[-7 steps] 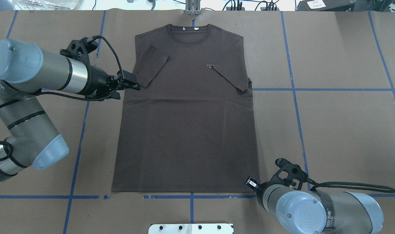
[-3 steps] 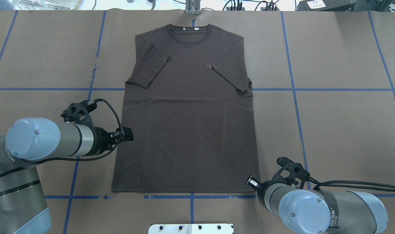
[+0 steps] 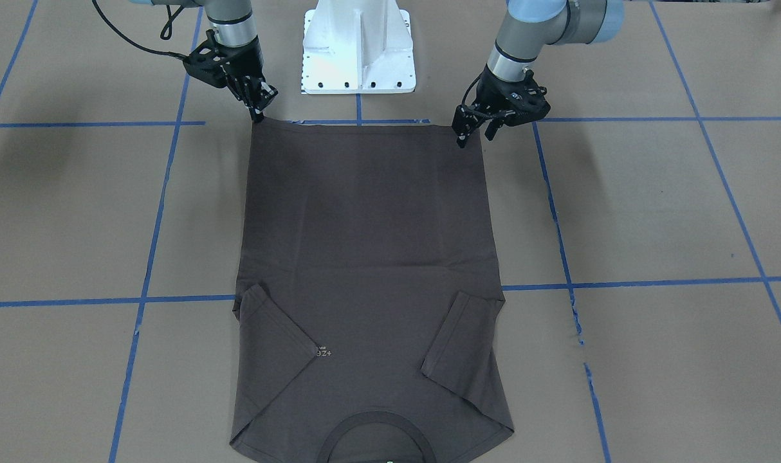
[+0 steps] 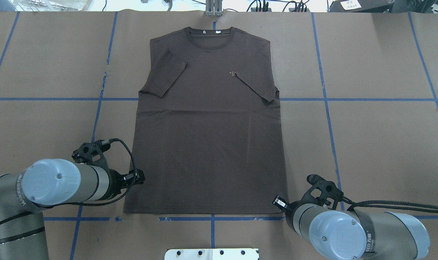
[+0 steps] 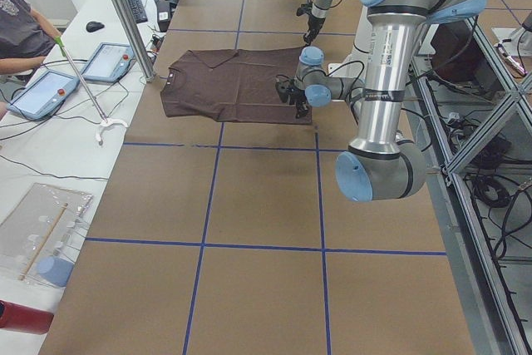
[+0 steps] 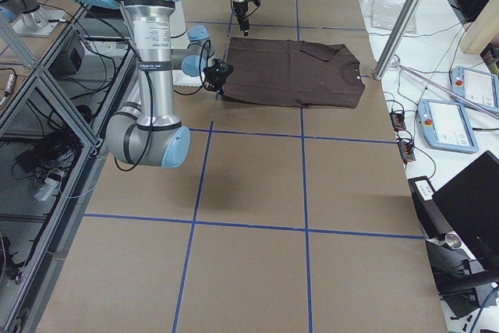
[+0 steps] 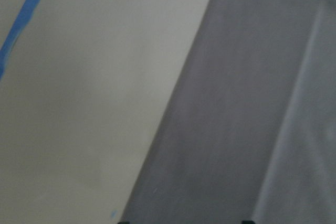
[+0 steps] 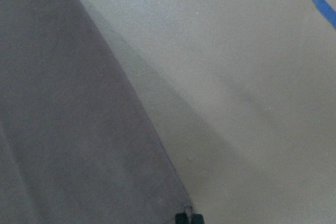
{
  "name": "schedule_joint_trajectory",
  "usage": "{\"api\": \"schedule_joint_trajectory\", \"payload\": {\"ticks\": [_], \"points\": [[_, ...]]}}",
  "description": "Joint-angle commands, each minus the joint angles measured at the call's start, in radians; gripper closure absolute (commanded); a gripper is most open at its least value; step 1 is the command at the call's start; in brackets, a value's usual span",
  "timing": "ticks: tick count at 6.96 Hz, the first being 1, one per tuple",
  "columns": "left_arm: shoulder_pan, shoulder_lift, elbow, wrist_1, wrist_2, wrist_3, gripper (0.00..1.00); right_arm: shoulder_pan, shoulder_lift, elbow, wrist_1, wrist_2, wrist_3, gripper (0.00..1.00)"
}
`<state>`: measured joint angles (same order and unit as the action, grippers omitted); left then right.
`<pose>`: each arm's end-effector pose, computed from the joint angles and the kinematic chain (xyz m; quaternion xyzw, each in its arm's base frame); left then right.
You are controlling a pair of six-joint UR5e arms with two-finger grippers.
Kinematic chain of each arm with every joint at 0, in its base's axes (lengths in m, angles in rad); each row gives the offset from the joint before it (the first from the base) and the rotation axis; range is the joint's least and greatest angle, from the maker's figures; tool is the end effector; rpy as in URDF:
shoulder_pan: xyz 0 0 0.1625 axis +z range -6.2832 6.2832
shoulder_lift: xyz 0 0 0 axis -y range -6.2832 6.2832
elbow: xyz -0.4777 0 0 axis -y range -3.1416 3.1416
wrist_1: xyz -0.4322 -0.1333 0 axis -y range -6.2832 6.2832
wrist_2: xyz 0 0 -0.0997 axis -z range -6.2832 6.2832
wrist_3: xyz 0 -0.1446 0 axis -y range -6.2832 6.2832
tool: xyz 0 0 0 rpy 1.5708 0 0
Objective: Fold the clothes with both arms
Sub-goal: 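Grasp both hem corners nearest the robot with the left and right grippers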
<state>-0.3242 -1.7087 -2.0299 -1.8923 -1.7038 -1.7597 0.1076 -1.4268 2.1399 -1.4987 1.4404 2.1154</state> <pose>0.5300 -0.2985 0.4005 -0.0295 0.4453 -0.1985 0.8726 -0.5477 -0.2121 0.3834 -0.0240 -0.3857 0.3190 0.8654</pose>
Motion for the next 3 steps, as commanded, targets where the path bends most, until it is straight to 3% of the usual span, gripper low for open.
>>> {"api": "schedule_joint_trajectory", "payload": {"ticks": [1,3], "points": [[0.039,0.023,-0.001,0.007,-0.002,-0.018,0.26,-0.002,0.0,-0.002,0.0,0.0,0.0,1.0],[0.062,0.041,-0.001,0.007,-0.002,-0.02,0.3,-0.002,0.0,-0.003,0.0,0.002,0.0,1.0]]}}
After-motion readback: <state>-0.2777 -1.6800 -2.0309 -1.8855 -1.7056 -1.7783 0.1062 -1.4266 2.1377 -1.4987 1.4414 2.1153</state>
